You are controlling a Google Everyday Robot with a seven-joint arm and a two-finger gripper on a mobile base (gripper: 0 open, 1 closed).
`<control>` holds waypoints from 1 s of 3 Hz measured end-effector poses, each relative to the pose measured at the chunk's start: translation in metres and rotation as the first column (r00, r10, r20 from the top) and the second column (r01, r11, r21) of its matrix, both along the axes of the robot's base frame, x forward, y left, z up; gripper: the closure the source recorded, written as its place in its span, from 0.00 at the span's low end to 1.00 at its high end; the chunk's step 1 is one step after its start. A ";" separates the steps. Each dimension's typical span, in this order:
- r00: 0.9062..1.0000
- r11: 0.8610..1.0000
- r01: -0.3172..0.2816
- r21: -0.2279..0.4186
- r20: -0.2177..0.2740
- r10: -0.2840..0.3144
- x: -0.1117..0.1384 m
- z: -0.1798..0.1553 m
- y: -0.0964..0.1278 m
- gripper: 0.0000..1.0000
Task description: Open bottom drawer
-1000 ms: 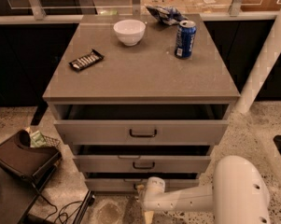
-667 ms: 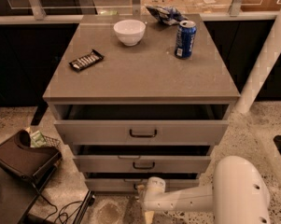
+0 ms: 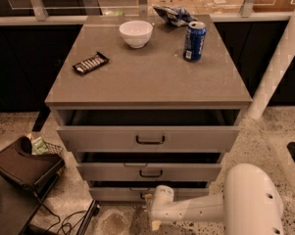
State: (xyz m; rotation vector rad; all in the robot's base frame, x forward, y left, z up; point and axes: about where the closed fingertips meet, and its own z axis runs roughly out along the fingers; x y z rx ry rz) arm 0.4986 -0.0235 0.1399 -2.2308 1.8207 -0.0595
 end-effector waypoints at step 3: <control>1.000 1.000 -0.001 0.000 -0.004 0.001 -0.002 -0.002 0.000 0.88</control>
Offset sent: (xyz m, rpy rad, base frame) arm -0.0009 0.0001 -0.0009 -0.0001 0.0016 0.0004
